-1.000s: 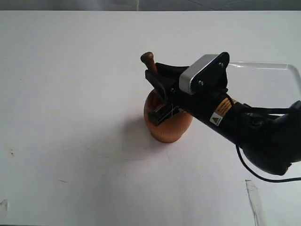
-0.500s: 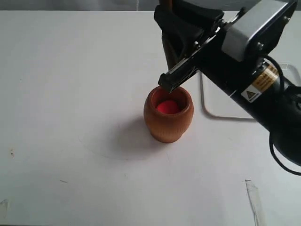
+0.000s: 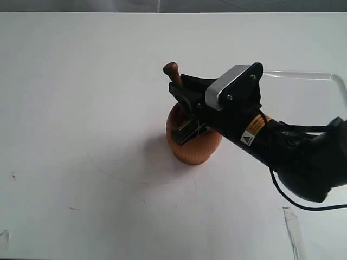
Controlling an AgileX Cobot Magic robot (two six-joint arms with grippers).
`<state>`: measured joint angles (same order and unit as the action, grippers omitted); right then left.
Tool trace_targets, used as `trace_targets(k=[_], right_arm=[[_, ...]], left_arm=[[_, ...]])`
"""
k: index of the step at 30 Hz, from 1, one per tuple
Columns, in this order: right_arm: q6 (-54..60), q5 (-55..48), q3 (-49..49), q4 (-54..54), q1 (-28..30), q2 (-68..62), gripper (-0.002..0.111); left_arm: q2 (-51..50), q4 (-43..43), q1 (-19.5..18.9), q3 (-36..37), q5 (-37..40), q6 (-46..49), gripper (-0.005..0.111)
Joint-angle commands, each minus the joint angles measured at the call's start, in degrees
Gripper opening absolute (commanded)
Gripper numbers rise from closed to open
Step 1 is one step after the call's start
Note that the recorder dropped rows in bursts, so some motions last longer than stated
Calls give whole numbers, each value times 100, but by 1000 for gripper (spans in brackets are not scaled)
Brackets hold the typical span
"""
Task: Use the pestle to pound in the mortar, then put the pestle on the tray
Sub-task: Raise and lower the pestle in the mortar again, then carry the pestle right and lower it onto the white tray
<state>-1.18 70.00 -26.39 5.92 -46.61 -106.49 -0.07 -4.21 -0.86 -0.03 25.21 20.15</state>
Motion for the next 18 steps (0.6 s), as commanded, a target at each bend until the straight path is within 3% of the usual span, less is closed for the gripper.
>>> trace_targets(k=[1,9,13,18], right_arm=[[-25,-4,29,-33,-22,191,0],[420,-4,29,-188,-22,1881,0],[1553,-198,29,-1436,-11,2817,0],[3845,-1956,29,-3335,349,3231,0]], left_arm=[[7,42,44,3,-17,-47,0],[7,42,44,3,-17,-47,0],[7,42,44,3,-17,-47,0],[7,42,44,3,-17,-47,0]])
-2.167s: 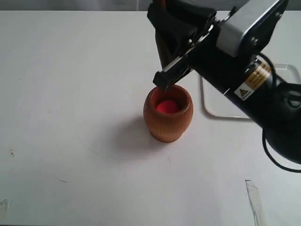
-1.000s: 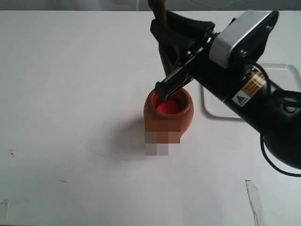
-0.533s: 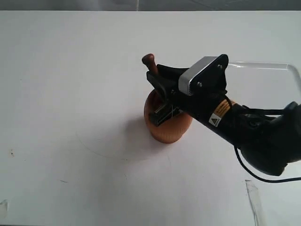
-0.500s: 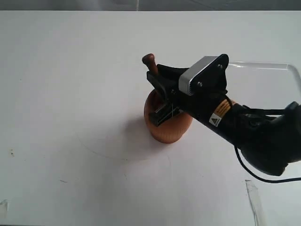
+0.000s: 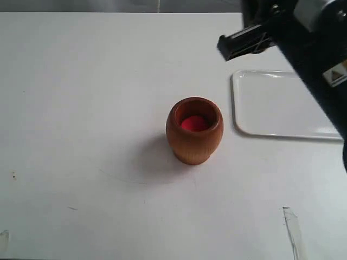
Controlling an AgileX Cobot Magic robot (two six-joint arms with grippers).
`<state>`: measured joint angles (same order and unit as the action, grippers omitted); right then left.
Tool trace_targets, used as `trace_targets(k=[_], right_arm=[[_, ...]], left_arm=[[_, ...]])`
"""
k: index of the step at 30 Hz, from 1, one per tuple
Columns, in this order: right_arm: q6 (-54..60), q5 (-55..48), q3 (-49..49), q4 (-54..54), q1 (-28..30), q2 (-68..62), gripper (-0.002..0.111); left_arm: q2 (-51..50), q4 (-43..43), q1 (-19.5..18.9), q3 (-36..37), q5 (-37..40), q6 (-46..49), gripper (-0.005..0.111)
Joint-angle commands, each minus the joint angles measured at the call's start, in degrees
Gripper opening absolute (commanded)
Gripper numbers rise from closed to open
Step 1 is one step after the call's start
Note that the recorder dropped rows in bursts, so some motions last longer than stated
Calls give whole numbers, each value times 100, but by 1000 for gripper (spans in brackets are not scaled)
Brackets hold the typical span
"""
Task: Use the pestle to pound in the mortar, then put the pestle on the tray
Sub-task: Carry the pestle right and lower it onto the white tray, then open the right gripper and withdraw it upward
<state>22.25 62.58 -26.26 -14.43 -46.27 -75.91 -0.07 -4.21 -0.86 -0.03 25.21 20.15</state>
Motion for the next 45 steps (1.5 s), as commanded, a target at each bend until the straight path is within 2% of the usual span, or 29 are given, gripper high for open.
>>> trace_targets(k=[1,4,8,12,15,19,25,33,35,36,37,38,40,43,45], right_arm=[[1736,-1514,17,-1437,464,148,0],[1763,-2017,17,-1466,1066,-125,0],[1199,-2333,-38,-1265,1808,-591,0],[735,-4273,-777,-376,2401,-1213,0],[714,-5763,-1590,-280,2504,-1797,0],[714,-6891,-2432,-290,2504,-2466,0],[714,-7052,-2903,-417,2504,-3306,0],[714,-6999,-2916,-432,2504,-3768,0],[714,-7060,-2916,-432,2504,-3762,5],[714,-7096,-2916,-432,2504,-3762,15],[714,-7110,-2916,-432,2504,-3762,20],[714,-7125,-2916,-432,2504,-3749,34],[714,-7152,-2916,-432,2504,-3606,49],[714,-7245,-2916,-432,2504,-3034,52],[714,-7413,-2916,-432,2504,-2411,45]], left_arm=[[7,42,44,3,-17,-47,0],[7,42,44,3,-17,-47,0],[7,42,44,3,-17,-47,0],[7,42,44,3,-17,-47,0],[7,42,44,3,-17,-47,0],[7,42,44,3,-17,-47,0],[7,42,44,3,-17,-47,0],[7,42,44,3,-17,-47,0],[7,42,44,3,-17,-47,0],[7,42,44,3,-17,-47,0],[7,42,44,3,-17,-47,0],[7,42,44,3,-17,-47,0],[7,42,44,3,-17,-47,0],[7,42,44,3,-17,-47,0],[7,42,44,3,-17,-47,0]])
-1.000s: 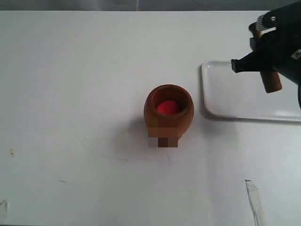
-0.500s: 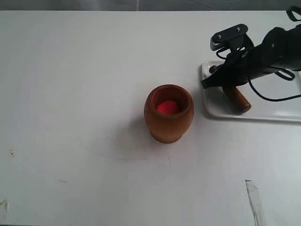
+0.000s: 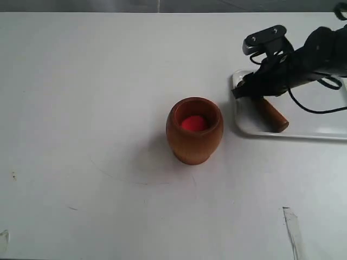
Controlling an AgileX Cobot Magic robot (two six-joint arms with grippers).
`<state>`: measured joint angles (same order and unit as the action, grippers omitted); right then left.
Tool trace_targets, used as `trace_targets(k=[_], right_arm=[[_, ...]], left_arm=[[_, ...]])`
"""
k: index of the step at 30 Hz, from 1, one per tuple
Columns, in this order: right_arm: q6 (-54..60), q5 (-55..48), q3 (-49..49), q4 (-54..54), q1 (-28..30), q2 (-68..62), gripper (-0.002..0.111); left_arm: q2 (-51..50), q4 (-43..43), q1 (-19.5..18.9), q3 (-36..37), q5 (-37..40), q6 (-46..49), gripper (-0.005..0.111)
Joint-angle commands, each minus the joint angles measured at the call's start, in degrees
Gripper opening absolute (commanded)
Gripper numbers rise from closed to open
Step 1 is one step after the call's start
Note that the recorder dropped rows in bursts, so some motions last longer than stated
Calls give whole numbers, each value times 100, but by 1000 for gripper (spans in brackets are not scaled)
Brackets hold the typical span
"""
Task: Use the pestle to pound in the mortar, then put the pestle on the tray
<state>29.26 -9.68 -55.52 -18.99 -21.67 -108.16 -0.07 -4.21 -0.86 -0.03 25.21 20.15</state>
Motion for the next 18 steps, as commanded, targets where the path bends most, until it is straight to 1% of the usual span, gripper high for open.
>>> trace_targets(k=[1,4,6,9,14,18], right_arm=[[13,-346,10,24,45,1231,37],[23,-800,73,46,45,2471,0],[23,-595,260,19,-45,3079,0],[23,61,781,-63,-278,4211,0],[23,1065,1882,-239,-918,6001,0],[23,1368,2697,-239,-1394,7388,0]], left_arm=[[7,42,44,3,-17,-47,0],[7,42,44,3,-17,-47,0],[7,42,44,3,-17,-47,0],[7,42,44,3,-17,-47,0],[7,42,44,3,-17,-47,0],[7,42,44,3,-17,-47,0]])
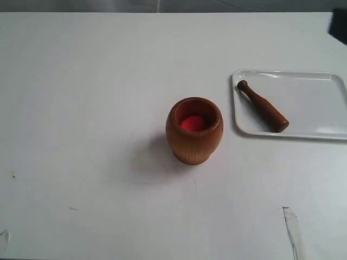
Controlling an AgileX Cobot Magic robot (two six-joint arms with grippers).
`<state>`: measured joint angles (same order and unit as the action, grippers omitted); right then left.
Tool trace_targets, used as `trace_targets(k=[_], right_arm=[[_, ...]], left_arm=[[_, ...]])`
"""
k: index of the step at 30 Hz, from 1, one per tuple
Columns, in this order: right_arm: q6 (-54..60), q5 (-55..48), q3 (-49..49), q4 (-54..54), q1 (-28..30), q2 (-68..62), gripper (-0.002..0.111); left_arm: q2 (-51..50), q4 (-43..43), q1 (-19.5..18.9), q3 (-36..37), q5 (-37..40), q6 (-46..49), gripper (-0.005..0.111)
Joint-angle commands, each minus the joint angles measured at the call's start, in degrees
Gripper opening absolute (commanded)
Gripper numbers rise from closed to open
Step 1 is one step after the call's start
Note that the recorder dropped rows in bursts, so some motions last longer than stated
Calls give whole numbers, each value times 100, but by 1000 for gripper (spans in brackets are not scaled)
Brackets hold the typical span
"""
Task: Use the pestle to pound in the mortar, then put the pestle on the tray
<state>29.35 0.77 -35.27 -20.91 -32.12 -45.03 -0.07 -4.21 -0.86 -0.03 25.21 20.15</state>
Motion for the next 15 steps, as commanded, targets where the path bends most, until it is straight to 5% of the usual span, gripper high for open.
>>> trace_targets(k=[1,15], right_arm=[[15,344,871,-47,-429,1421,0],[15,-33,2515,-1533,-520,3832,0]], left_arm=[[7,42,44,3,-17,-47,0],[7,42,44,3,-17,-47,0]])
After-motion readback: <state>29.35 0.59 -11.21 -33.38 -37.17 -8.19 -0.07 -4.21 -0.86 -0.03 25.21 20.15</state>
